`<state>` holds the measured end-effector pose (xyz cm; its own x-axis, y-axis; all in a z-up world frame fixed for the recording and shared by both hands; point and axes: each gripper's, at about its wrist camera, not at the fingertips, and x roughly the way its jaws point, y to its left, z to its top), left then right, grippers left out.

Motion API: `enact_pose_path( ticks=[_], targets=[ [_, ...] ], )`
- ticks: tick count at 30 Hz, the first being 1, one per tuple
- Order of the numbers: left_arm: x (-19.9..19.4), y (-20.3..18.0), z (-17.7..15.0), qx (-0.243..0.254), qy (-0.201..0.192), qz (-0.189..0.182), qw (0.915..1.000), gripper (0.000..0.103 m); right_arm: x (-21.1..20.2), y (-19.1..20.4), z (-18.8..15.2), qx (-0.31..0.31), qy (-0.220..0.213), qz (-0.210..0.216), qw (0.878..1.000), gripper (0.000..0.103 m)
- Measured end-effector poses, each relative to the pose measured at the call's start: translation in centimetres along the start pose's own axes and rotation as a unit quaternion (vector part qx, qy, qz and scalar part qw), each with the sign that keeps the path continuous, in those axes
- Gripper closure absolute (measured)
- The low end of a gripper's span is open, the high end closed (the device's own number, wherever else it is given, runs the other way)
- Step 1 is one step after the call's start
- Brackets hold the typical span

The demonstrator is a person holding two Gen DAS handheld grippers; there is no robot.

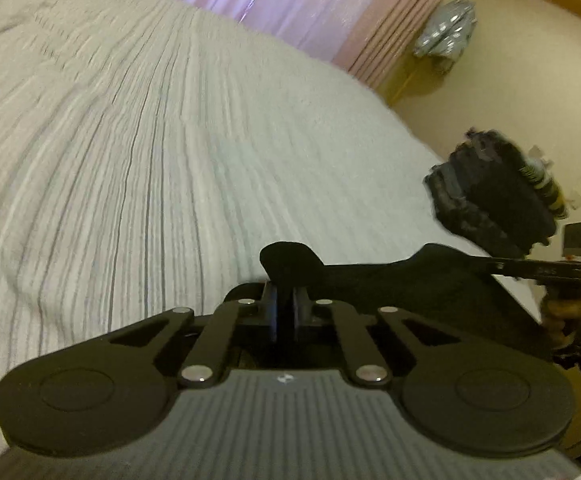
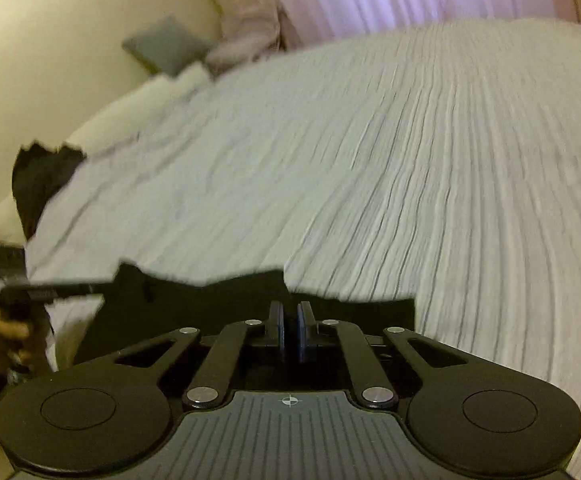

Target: Fold clothes

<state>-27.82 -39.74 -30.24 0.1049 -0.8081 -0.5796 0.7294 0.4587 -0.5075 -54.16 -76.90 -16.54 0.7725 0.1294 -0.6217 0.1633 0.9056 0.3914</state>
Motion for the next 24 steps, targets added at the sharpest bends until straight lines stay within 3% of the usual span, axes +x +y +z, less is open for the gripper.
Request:
enact_pose_path(
  ticks=[4,8,11,15,16,20,24],
  targets=[
    [1.4,0.3,0.2,-0.018,0.016,0.011,0.9996,0.093,2.6,-0.4,-1.4,-0.027,0.051,-0.035,0.998,0.097],
    [0.1,-0.7,0.6,-0.004,0.006,0.023,0.9997,0.089,2.3,-1.0,-1.8,-0.014,0.06,-0.03,0.998,0.097],
    [-2.0,-1.8,0.6,0.01,-0.021,0.046,0.9987,0.087,0.8,-0.3,-1.5,-0.024,0.049,-0.045,0.998,0.097],
    [-5.5,-3.7,-1.0,0.035,-0.049,0.059,0.9964,0.087,-2.4,3.2,-1.9,-0.084,-0.011,-0.139,0.987,0.097],
    [-6.3,-4.4,-1.5,0.043,-0.053,0.058,0.996,0.087,-3.4,4.0,-2.4,-0.095,-0.028,-0.145,0.984,0.097],
    [-7.9,-7.8,-4.1,0.091,-0.054,0.051,0.9931,0.087,-7.6,6.5,-5.6,-0.082,-0.075,-0.088,0.99,0.097],
    [-7.8,-10.4,-7.6,0.151,-0.034,0.057,0.9864,0.087,-8.3,7.9,-11.0,-0.047,-0.058,-0.029,0.997,0.097]
  ],
)
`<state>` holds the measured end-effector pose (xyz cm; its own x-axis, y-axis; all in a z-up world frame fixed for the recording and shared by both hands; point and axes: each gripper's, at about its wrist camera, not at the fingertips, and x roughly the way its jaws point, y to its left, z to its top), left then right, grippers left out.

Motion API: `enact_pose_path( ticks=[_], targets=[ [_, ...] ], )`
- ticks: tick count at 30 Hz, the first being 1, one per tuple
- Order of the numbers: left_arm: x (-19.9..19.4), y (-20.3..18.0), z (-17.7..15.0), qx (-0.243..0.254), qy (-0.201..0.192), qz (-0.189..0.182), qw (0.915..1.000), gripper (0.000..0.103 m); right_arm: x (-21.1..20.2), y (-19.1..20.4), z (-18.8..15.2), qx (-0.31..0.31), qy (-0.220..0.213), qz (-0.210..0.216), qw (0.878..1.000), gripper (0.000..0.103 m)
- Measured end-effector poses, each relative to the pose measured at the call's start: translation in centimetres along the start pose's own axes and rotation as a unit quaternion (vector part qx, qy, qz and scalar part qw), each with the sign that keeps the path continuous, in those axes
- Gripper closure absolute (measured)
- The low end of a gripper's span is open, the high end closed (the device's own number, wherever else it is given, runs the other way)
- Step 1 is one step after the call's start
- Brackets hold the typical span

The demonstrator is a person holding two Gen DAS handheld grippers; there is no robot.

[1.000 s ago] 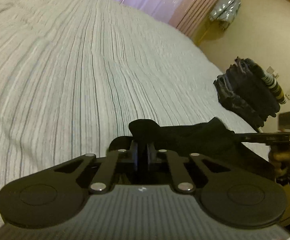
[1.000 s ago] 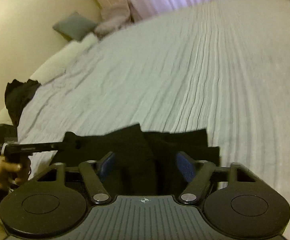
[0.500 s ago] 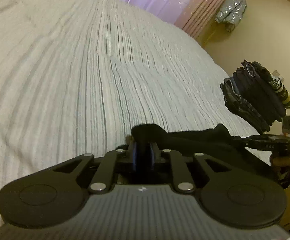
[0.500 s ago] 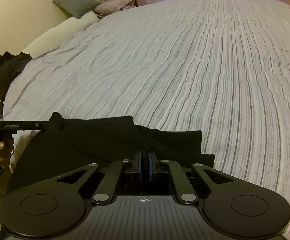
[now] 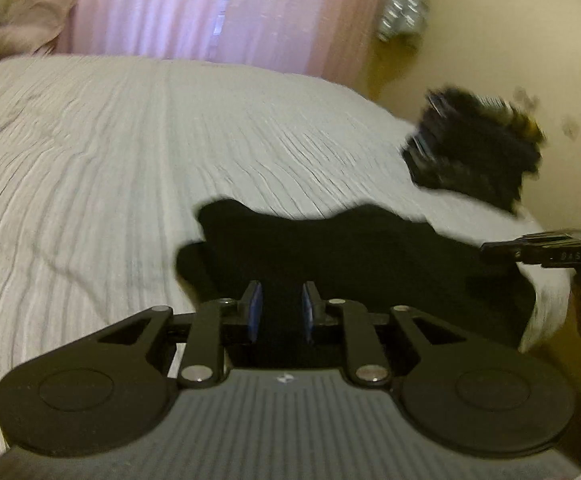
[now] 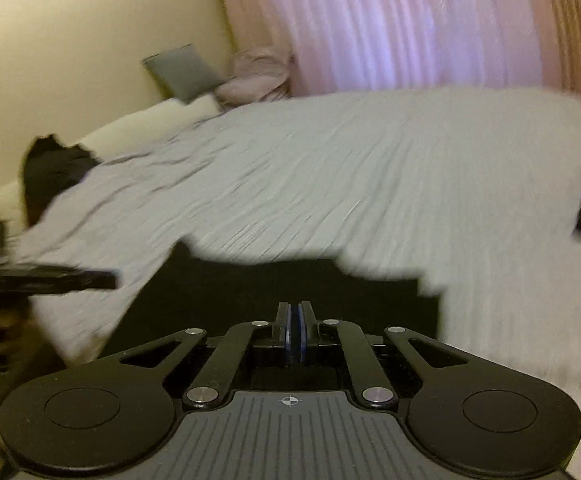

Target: Fold clothes

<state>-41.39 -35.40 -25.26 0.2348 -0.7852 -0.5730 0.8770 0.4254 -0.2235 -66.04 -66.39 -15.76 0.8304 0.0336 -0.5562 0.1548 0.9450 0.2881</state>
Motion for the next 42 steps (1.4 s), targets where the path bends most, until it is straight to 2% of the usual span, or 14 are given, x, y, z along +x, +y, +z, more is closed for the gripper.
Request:
enact_pose_path(
  ticks=[3,5,9,13,16,21,23,25,28,31,33,35,37,42],
  targets=[
    [2.1,-1.9,-2.1,0.047,0.055,0.031,0.9969,0.083,0.7,-0.6,-3.4,0.024,0.041,-0.008,0.999,0.097],
    [3.2,-2.2,-3.2,0.059,0.069,0.039,0.9951,0.082,0.3,-1.0,-4.4,0.033,0.045,-0.024,0.998,0.097],
    [3.6,-1.4,-3.4,0.04,0.068,0.036,0.9963,0.081,-1.8,0.7,-4.7,0.044,0.001,-0.059,0.997,0.097],
    [3.5,-1.2,-3.4,0.051,0.067,0.025,0.9962,0.08,-2.9,1.2,-6.3,0.046,-0.02,-0.086,0.995,0.097],
    [3.1,-1.0,-3.3,0.056,0.061,0.022,0.9963,0.079,-3.3,1.3,-7.0,0.082,-0.042,-0.1,0.991,0.097],
    [1.6,-2.2,-3.0,0.066,0.03,0.024,0.9971,0.08,-6.0,2.4,-7.7,0.044,-0.056,-0.156,0.985,0.097],
    [1.0,-3.2,-2.7,0.071,0.01,0.013,0.9973,0.08,-6.9,1.8,-8.2,0.052,-0.061,-0.157,0.984,0.097],
    [1.1,-3.9,-2.5,0.076,0.008,0.013,0.997,0.08,-7.1,0.8,-8.3,0.068,-0.068,-0.151,0.984,0.096],
    [3.3,-4.0,-3.0,0.091,0.046,0.037,0.9941,0.079,-5.5,-0.8,-8.0,0.086,-0.053,-0.137,0.985,0.097],
    [3.7,-3.9,-3.1,0.088,0.053,0.046,0.9936,0.075,-3.3,-2.0,-7.5,0.09,-0.017,-0.14,0.986,0.097],
    [3.8,-3.7,-2.9,0.09,0.058,0.051,0.9929,0.075,-4.0,-1.5,-6.8,0.085,-0.035,-0.144,0.985,0.097],
    [4.1,-3.4,-2.7,0.093,0.063,0.054,0.9922,0.074,-5.2,-0.3,-5.8,0.045,-0.075,-0.14,0.986,0.097],
    [4.6,-3.1,-2.7,0.093,0.068,0.053,0.9919,0.073,-5.0,0.3,-5.0,0.028,-0.084,-0.125,0.988,0.097],
    [5.2,-2.8,-2.8,0.087,0.068,0.056,0.9924,0.069,0.5,-1.1,-4.6,0.02,0.002,-0.1,0.995,0.097]
  ],
)
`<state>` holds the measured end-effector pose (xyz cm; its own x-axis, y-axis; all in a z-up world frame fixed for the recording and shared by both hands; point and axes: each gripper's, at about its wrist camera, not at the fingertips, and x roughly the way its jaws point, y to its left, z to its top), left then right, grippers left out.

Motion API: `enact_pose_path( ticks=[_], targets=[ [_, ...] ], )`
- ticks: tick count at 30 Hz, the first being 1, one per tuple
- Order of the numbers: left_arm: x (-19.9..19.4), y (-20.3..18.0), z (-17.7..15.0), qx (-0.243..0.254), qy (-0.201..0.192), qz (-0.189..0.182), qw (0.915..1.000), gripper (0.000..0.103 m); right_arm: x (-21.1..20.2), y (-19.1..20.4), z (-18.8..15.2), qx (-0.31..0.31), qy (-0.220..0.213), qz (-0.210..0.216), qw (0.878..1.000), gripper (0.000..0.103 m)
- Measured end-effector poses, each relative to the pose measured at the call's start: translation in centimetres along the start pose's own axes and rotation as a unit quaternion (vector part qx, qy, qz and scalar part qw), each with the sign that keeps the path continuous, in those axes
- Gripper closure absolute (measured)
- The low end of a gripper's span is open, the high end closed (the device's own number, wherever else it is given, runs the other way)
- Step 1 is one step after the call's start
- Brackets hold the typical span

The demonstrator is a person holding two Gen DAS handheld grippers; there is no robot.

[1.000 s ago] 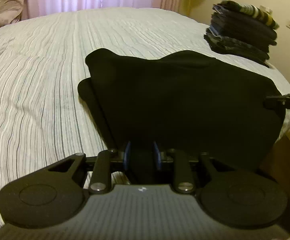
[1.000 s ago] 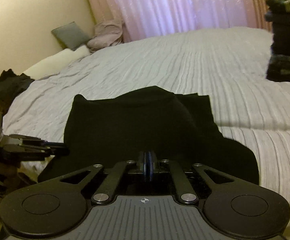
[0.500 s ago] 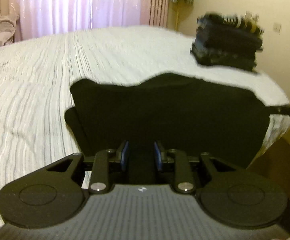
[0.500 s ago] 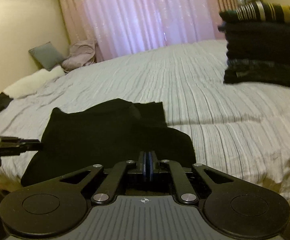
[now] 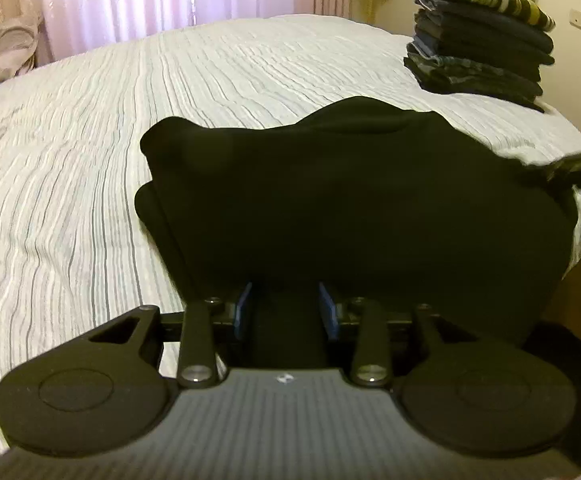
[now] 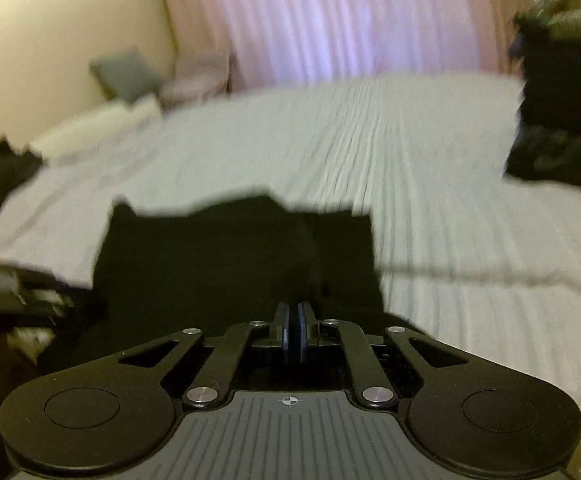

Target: Fold clothes

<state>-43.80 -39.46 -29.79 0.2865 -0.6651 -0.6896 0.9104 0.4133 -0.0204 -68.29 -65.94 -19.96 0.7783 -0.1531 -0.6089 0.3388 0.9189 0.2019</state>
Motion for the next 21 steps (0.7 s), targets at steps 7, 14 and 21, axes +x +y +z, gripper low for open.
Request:
enact_pose_path(
  ticks=[7,14,21],
  targets=[
    [-0.2,-0.3,0.1,0.006,0.004,0.007,1.0,0.069,-0.3,0.7,0.9,-0.02,0.005,-0.008,1.0,0.096],
    [-0.2,-0.2,0.1,0.008,0.002,0.009,0.9999,0.069,-4.0,4.9,-2.4,-0.128,-0.033,-0.013,0.991,0.041],
    [-0.2,-0.2,0.1,0.014,0.003,0.011,0.9998,0.069,-5.0,6.6,-5.9,-0.187,-0.045,-0.013,0.981,0.001]
  ],
)
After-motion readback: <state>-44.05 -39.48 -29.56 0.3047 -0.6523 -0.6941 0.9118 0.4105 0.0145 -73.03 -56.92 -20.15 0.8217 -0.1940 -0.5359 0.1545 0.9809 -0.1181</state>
